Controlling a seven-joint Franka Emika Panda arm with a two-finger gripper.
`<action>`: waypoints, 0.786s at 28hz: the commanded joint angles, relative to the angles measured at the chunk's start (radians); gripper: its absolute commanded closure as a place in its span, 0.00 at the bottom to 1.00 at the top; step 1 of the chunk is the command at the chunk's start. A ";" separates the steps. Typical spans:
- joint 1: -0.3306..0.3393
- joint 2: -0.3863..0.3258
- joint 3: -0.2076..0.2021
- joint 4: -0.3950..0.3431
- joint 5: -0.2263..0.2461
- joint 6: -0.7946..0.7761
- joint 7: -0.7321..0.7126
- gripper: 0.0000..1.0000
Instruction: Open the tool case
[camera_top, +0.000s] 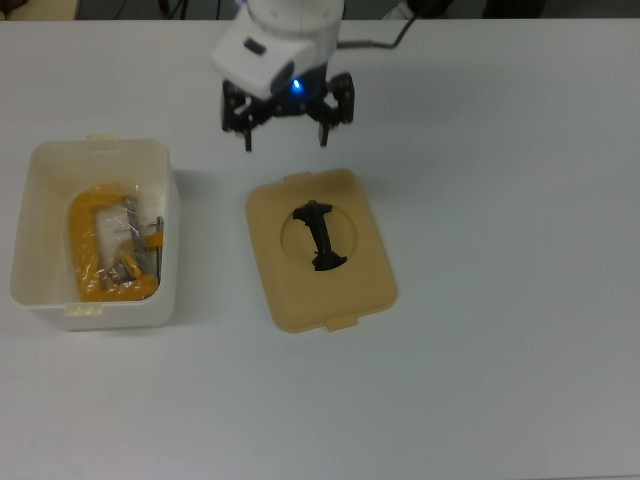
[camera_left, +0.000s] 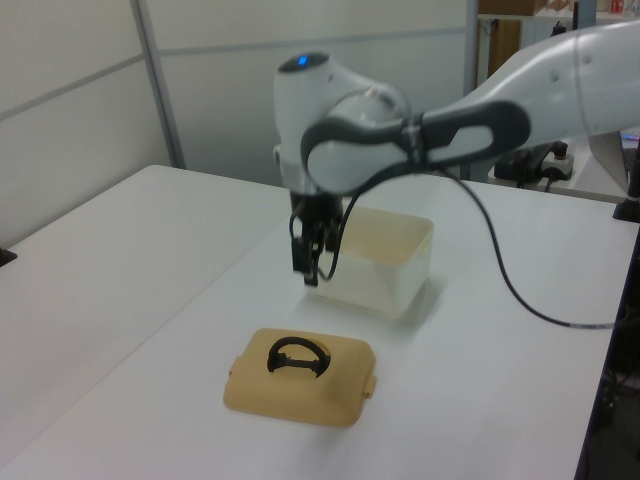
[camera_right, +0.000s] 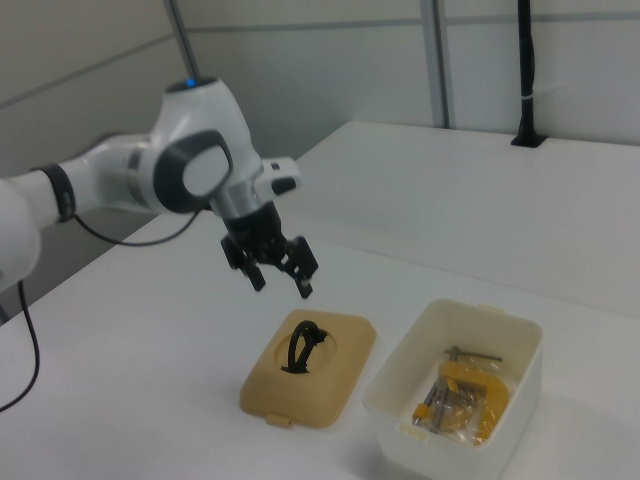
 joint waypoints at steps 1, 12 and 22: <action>-0.027 -0.063 -0.005 0.005 -0.001 -0.045 -0.015 0.00; -0.107 -0.098 -0.008 0.092 0.010 -0.234 -0.080 0.00; -0.144 -0.101 -0.010 0.161 0.010 -0.341 -0.077 0.00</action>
